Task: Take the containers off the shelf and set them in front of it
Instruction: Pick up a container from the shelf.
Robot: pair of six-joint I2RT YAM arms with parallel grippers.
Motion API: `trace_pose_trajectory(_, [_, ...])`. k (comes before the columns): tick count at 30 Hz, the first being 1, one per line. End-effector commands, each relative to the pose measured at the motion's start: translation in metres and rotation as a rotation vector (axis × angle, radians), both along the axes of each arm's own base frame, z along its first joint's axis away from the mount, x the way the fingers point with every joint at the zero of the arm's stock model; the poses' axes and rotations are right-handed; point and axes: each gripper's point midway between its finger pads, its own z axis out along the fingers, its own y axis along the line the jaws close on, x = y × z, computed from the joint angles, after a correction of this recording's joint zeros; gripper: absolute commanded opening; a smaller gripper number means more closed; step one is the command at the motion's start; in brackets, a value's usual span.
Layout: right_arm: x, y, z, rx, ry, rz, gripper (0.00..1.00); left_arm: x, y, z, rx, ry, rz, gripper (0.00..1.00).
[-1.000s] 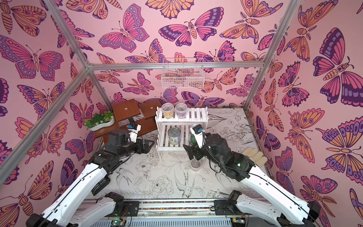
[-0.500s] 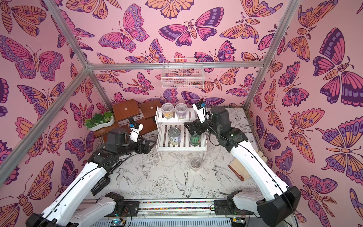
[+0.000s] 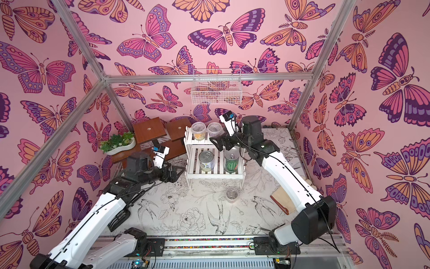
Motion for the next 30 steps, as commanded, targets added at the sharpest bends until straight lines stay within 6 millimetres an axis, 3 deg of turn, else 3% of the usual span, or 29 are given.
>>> trace_pose_trajectory(1, [0.011, 0.002, 0.022, 0.022, -0.067, -0.007, 0.98, -0.003, 0.000, -0.004, 0.014, -0.003, -0.012, 1.00])
trace_pose_trajectory(9, [0.020, 0.010, 0.022, 0.025, -0.060, 0.019, 0.98, -0.002, 0.001, -0.006, 0.022, 0.000, -0.004, 1.00])
trace_pose_trajectory(10, [0.026, 0.015, 0.009, 0.011, -0.035, 0.023, 0.98, -0.002, 0.001, -0.006, 0.022, 0.000, -0.004, 1.00])
trace_pose_trajectory(13, [0.030, 0.018, 0.003, 0.006, -0.021, 0.028, 0.98, -0.001, 0.001, -0.007, 0.023, 0.002, -0.006, 1.00])
trace_pose_trajectory(21, [0.039, 0.022, -0.001, 0.008, -0.021, 0.022, 0.94, 0.000, 0.003, -0.009, 0.029, 0.004, 0.002, 1.00])
trace_pose_trajectory(26, [0.041, 0.023, 0.001, 0.019, -0.028, 0.018, 0.88, 0.000, 0.004, -0.008, 0.028, 0.001, 0.006, 1.00])
trace_pose_trajectory(30, [0.042, 0.024, 0.001, 0.018, -0.023, 0.023, 0.77, 0.000, 0.004, -0.008, 0.029, 0.000, 0.008, 1.00])
